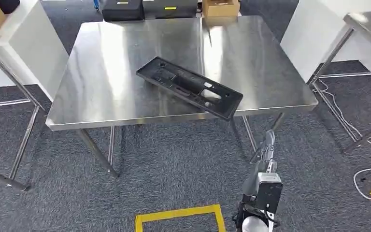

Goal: Take the parts from the cabinet and place them on the table.

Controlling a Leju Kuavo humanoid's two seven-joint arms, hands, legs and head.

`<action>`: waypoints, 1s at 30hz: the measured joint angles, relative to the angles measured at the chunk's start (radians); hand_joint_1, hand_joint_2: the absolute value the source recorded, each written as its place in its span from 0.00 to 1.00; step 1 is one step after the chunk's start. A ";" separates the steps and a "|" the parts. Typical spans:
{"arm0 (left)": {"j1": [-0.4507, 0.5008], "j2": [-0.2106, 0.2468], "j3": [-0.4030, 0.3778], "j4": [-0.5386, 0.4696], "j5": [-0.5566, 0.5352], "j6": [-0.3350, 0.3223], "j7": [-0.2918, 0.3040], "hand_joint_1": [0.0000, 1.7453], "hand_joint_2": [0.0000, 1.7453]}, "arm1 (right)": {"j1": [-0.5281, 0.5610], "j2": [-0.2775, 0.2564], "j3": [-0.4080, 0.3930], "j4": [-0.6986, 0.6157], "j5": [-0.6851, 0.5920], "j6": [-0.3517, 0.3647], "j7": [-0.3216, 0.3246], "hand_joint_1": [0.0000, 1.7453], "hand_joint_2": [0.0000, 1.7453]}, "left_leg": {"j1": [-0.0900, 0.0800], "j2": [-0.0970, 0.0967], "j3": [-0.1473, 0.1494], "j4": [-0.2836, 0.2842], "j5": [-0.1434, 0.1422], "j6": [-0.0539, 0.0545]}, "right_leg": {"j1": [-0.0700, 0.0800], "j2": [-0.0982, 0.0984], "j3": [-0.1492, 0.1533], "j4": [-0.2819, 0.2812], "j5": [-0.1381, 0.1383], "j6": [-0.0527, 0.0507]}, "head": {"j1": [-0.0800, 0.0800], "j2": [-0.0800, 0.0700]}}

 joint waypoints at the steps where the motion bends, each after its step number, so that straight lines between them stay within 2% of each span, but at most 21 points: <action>1: 0.001 0.006 0.000 0.000 0.000 0.004 0.002 0.00 0.00 | -0.004 0.003 0.000 0.017 -0.007 0.011 0.002 0.00 0.00 | 0.003 -0.002 -0.008 0.007 -0.002 -0.004 | -0.029 -0.003 -0.003 -0.012 0.019 -0.008 | 0.003 0.000; 3: 0.000 0.006 0.000 0.000 0.000 0.008 0.008 0.00 0.00 | -0.031 0.011 -0.004 0.082 -0.059 0.052 0.016 0.00 0.00 | 0.009 -0.006 -0.034 0.082 -0.124 -0.022 | -0.025 -0.004 -0.033 -0.011 0.047 -0.025 | -0.005 0.000; 5: -0.001 0.010 0.000 0.000 -0.003 0.013 0.015 0.00 0.00 | -0.068 0.013 -0.009 0.189 -0.076 0.082 0.018 0.00 0.00 | 0.023 -0.005 -0.065 0.216 -0.218 -0.040 | -0.027 -0.004 -0.063 -0.010 0.071 -0.020 | -0.003 0.000; 6: -0.002 0.011 0.000 0.000 -0.005 0.017 0.018 0.00 0.00 | -0.095 0.013 -0.012 0.273 -0.065 0.072 0.023 0.00 0.00 | 0.032 -0.004 -0.076 0.282 -0.230 -0.049 | -0.030 -0.005 -0.076 -0.007 0.086 -0.015 | -0.006 0.000; 7: -0.002 0.012 0.000 0.000 -0.006 0.018 0.019 0.00 0.00 | -0.117 0.013 -0.015 0.344 -0.058 0.061 0.025 0.00 0.00 | 0.038 -0.004 -0.069 0.301 -0.206 -0.056 | -0.034 -0.007 -0.093 -0.004 0.096 -0.008 | -0.006 0.000; 8: -0.003 0.014 0.000 0.000 -0.006 0.018 0.021 0.00 0.00 | -0.145 0.013 -0.021 0.423 -0.062 0.055 0.018 0.00 0.00 | 0.045 -0.003 -0.041 0.280 -0.163 -0.066 | -0.039 -0.008 -0.111 0.003 0.105 0.001 | -0.007 0.000; 10: -0.003 0.016 0.000 0.000 -0.009 0.019 0.023 0.00 0.00 | -0.184 0.012 -0.031 0.553 -0.075 0.049 0.006 0.00 0.00 | 0.060 -0.001 0.069 0.137 -0.111 -0.086 | -0.051 -0.010 -0.141 0.023 0.115 0.016 | -0.007 0.000; 11: -0.006 0.013 0.000 0.000 -0.009 0.019 0.024 0.00 0.00 | -0.206 0.012 -0.042 0.618 -0.093 0.055 0.021 0.00 0.00 | 0.063 -0.005 0.127 0.038 -0.153 -0.103 | -0.046 -0.012 -0.156 0.035 0.120 0.025 | -0.008 0.000; 12: -0.007 0.013 0.000 0.000 -0.009 0.019 0.025 0.00 0.00 | -0.226 0.011 -0.054 0.667 -0.102 0.050 0.059 0.00 0.00 | 0.054 -0.013 0.146 0.003 -0.164 -0.089 | -0.046 -0.013 -0.166 0.040 0.126 0.034 | -0.016 0.000; 15: -0.008 0.017 0.000 0.001 -0.011 0.020 0.027 0.00 0.00 | -0.280 -0.010 -0.096 0.844 -0.106 0.028 0.184 0.00 0.00 | 0.041 -0.008 0.128 0.014 -0.150 -0.056 | -0.040 -0.013 -0.165 0.030 0.152 0.064 | -0.010 0.000; 16: -0.008 0.016 0.000 0.001 -0.012 0.021 0.029 0.00 0.00 | -0.287 -0.026 -0.102 0.897 -0.077 -0.008 0.253 0.00 0.00 | 0.045 -0.004 0.121 -0.001 -0.132 -0.030 | -0.041 -0.013 -0.174 0.031 0.152 0.073 | -0.011 0.000; 17: -0.009 0.016 0.000 0.001 -0.013 0.023 0.030 0.00 0.00 | -0.290 -0.040 -0.103 0.939 -0.053 -0.026 0.300 0.00 0.00 | 0.040 -0.003 0.112 -0.001 -0.122 -0.016 | -0.048 -0.008 -0.190 0.052 0.123 0.069 | -0.012 0.000; 18: -0.009 0.019 0.001 0.001 -0.015 0.024 0.031 0.00 0.00 | -0.290 -0.051 -0.104 0.978 -0.037 -0.031 0.318 0.00 0.00 | 0.040 -0.003 0.098 -0.001 -0.111 -0.001 | -0.047 -0.005 -0.216 0.110 0.068 0.061 | -0.004 0.000; 20: -0.009 0.020 0.001 0.001 -0.019 0.026 0.034 0.00 0.00 | -0.292 -0.070 -0.107 1.035 -0.021 -0.040 0.348 0.00 0.00 | 0.036 -0.002 0.070 0.000 -0.090 0.005 | -0.047 -0.002 -0.268 0.274 -0.025 0.058 | -0.001 0.000; 21: -0.009 0.021 0.001 0.001 -0.021 0.026 0.038 0.00 0.00 | -0.294 -0.078 -0.107 1.065 -0.002 -0.049 0.390 0.00 0.00 | 0.033 -0.001 0.055 0.000 -0.080 0.006 | -0.045 0.001 -0.280 0.342 -0.048 0.063 | 0.001 0.000; 22: -0.009 0.021 0.001 0.001 -0.023 0.027 0.044 0.00 0.00 | -0.295 -0.086 -0.106 1.090 0.025 -0.057 0.450 0.00 0.00 | 0.031 0.000 0.042 0.000 -0.069 0.006 | -0.044 0.002 -0.270 0.360 -0.045 0.071 | 0.000 0.000; 23: -0.009 0.022 0.001 0.001 -0.024 0.027 0.048 0.00 0.00 | -0.294 -0.094 -0.106 1.111 0.049 -0.061 0.513 0.00 0.00 | 0.029 -0.001 0.029 0.000 -0.059 0.004 | -0.044 0.002 -0.239 0.335 -0.026 0.079 | 0.001 0.000; 25: -0.009 0.024 0.001 0.001 -0.027 0.029 0.054 0.00 0.00 | -0.283 -0.109 -0.103 1.147 0.081 -0.062 0.606 0.00 0.00 | 0.029 -0.004 0.003 0.002 -0.038 -0.001 | -0.041 0.003 -0.121 0.180 0.021 0.084 | 0.001 0.000; 26: -0.009 0.024 0.001 0.001 -0.029 0.029 0.057 0.00 0.00 | -0.280 -0.114 -0.101 1.159 0.087 -0.061 0.630 0.00 0.00 | 0.028 -0.005 -0.003 0.003 -0.030 -0.005 | -0.040 0.003 -0.048 0.080 0.023 0.075 | 0.001 0.000; 27: -0.009 0.024 0.001 0.001 -0.030 0.029 0.060 0.00 0.00 | -0.276 -0.121 -0.100 1.169 0.094 -0.058 0.648 0.00 0.00 | 0.024 -0.004 -0.010 0.003 -0.022 -0.013 | -0.032 0.003 0.001 0.003 -0.003 0.060 | 0.000 0.000; 30: -0.009 0.026 0.001 0.001 -0.033 0.026 0.061 0.00 0.00 | -0.257 -0.132 -0.098 1.197 0.100 -0.056 0.679 0.00 0.00 | 0.028 0.000 -0.006 -0.008 0.000 -0.027 | -0.019 0.005 -0.020 -0.001 0.008 0.045 | -0.001 0.000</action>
